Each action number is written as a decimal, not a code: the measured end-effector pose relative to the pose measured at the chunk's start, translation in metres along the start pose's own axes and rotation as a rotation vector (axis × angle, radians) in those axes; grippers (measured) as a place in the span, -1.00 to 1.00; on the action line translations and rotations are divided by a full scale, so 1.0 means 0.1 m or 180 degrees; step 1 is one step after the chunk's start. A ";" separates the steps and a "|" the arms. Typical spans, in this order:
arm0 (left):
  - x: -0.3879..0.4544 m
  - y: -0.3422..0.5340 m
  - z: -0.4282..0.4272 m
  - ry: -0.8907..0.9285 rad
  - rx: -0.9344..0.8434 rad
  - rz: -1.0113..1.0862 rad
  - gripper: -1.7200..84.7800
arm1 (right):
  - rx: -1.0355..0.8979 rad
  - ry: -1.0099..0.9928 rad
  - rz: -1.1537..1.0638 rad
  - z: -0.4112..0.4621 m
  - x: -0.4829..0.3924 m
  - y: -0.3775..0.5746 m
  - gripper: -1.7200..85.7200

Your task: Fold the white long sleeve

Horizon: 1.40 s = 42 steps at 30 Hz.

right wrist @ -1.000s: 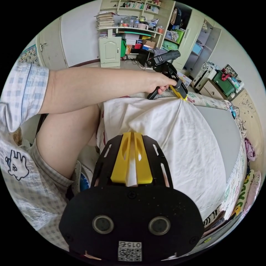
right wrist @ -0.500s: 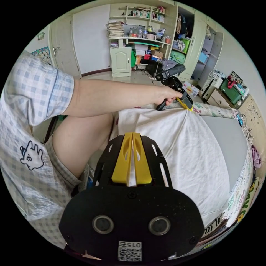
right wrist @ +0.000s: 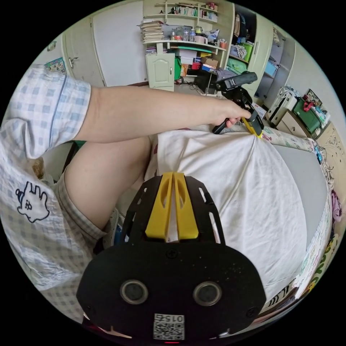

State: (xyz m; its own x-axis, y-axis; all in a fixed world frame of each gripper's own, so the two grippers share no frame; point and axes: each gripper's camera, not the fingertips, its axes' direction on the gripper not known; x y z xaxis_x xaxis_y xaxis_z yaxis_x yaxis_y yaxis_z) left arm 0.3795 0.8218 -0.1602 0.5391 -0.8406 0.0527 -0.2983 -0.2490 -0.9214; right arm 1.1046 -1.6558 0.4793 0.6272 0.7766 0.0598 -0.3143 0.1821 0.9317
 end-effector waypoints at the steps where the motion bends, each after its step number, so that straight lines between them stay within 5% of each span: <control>1: 0.02 0.00 0.01 -0.0020 -0.0011 0.0027 -0.87 | 0.0071 0.0029 0.0023 -0.07 -0.01 -0.08 -0.91; 11: 0.58 0.27 -0.42 -0.0699 0.0249 0.0439 -0.83 | 0.0784 0.0289 0.0835 -1.34 0.74 -0.03 -0.85; 18: 2.05 0.58 -0.26 0.0124 0.0284 0.1543 -0.78 | 0.0488 0.1702 0.1655 -2.30 1.00 0.25 -0.84; 23: 3.20 0.41 0.34 0.0589 -0.0084 0.2075 -0.75 | 0.0436 0.1590 0.2791 -2.47 0.77 0.61 -0.81; 28: 4.16 0.20 1.10 0.0409 -0.0468 0.2341 -0.74 | 0.0545 0.1547 0.3636 -2.17 0.48 0.67 -0.75; 36: 4.73 -0.06 2.01 0.0147 -0.0966 0.2209 -0.73 | 0.0902 0.1196 0.3758 -2.24 0.56 0.50 -0.82; 42: 4.71 -0.09 2.29 -0.0057 -0.1247 0.2297 -0.92 | 0.1079 0.1190 0.3708 -2.42 0.26 0.56 -0.97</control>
State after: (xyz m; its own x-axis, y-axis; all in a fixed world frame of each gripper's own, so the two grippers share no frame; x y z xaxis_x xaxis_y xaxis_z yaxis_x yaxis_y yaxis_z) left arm 0.8163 0.5386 -0.2153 0.1210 -0.8512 -0.5108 -0.8281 0.1972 -0.5248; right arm 0.9310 -1.4798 0.4460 -0.1527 0.5048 0.8496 -0.3101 -0.8408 0.4438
